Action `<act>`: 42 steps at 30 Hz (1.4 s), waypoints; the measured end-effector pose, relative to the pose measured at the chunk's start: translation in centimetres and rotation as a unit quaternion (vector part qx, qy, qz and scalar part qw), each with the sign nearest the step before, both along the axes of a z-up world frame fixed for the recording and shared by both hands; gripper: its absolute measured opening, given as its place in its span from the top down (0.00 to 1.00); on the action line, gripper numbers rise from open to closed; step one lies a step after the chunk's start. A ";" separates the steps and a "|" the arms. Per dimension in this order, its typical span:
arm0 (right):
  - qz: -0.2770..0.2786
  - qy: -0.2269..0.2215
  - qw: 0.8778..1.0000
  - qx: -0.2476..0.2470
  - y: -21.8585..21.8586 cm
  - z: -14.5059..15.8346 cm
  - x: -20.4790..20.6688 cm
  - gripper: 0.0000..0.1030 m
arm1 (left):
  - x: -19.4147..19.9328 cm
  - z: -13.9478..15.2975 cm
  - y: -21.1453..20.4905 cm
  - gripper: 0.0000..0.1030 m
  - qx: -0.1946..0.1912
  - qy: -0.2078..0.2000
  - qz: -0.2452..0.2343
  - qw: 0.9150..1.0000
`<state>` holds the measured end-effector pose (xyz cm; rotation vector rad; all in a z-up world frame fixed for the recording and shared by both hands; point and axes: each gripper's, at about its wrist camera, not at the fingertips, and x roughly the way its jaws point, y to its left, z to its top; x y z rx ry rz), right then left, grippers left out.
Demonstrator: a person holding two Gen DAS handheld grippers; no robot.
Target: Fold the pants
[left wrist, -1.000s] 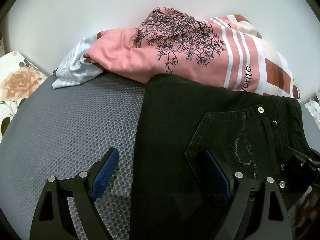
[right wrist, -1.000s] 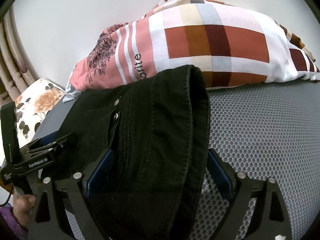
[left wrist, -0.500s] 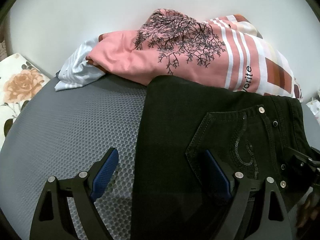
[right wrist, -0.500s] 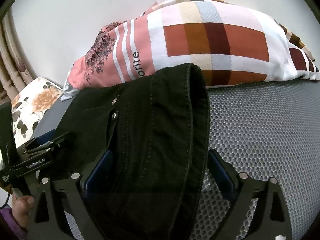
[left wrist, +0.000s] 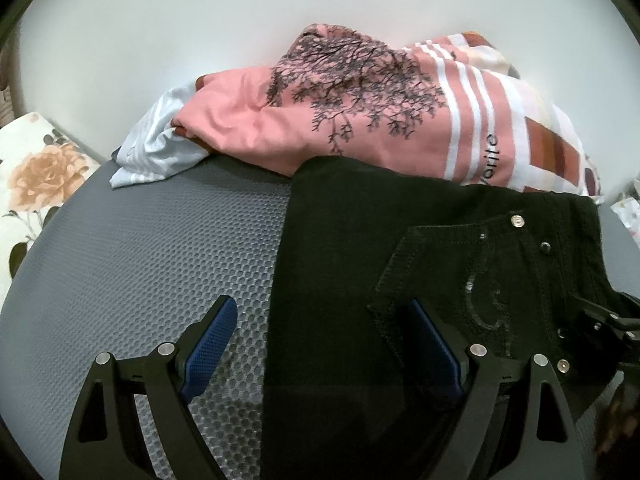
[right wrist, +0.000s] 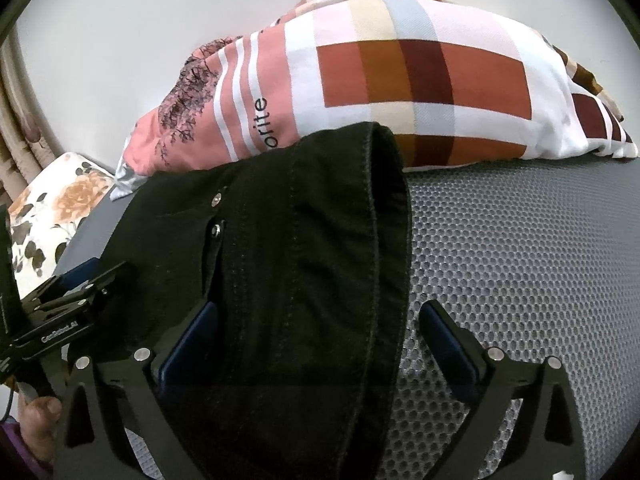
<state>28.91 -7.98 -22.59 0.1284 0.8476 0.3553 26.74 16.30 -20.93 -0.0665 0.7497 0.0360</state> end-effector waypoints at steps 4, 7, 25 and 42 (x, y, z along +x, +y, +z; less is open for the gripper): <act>-0.013 -0.011 1.000 -0.015 -0.2 0.5 -1.0 0.03 | -0.7 0.5 0.6 0.16 -0.022 -0.022 -0.003 1.000; -0.012 -0.034 0.999 -0.018 -0.4 1.3 -3.2 0.03 | -1.2 0.9 1.1 0.18 -0.037 -0.036 0.004 0.999; 0.039 -0.080 0.995 0.038 -1.7 6.1 -15.1 0.02 | -9.8 4.8 -1.4 0.20 -0.049 -0.073 0.015 0.996; 0.043 -0.109 0.992 0.048 -3.4 9.2 -21.3 0.01 | -18.9 11.2 -5.5 0.08 0.036 -0.129 0.035 0.990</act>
